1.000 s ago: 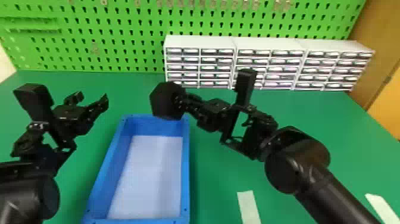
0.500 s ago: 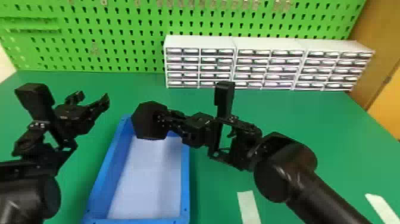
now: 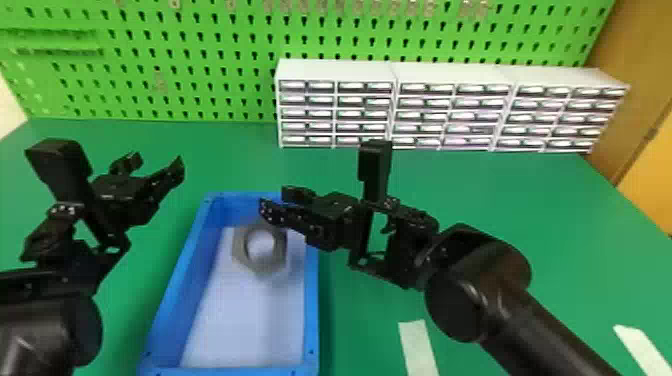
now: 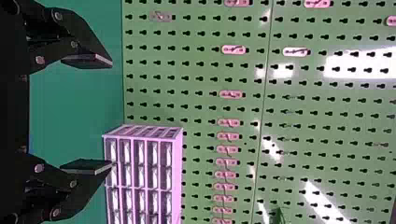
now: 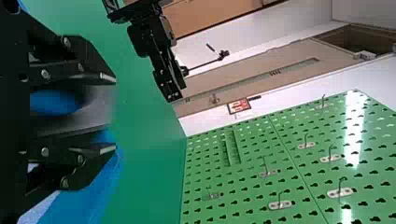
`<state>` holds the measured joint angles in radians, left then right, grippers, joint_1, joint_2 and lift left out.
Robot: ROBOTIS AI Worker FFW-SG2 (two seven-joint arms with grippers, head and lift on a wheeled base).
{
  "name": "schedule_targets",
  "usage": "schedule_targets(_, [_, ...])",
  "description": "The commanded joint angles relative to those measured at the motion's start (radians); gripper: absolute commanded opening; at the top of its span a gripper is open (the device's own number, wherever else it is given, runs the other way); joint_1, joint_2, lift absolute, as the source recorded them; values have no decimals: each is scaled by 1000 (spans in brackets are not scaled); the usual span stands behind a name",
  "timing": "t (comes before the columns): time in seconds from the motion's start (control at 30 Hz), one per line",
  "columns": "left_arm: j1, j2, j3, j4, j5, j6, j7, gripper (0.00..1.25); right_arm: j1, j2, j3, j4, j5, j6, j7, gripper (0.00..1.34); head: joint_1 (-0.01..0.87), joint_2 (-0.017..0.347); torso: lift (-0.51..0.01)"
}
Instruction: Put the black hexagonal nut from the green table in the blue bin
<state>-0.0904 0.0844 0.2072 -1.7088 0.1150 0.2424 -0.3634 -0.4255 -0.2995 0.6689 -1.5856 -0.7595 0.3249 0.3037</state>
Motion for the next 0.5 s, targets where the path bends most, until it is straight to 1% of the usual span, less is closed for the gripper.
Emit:
schedule_targets(0.0, [0,0,0,0,0,0,0,762,2,2,-6,1,5,6,0,993,691,9,-97])
schedule_targets(0.1, [0,0,0,0,0,0,0,762,2,0,-9,3,8,6,0,1081,691,9,-97])
schedule_targets(0.17, [0,0,0,0,0,0,0,762,2,0,-14,3,9,6,0,1105,691,9,-97])
schedule_targets(0.47, [-2,0,0,0,0,0,0,762,5,2,-35,3,20,11,2,1109,691,9,-97])
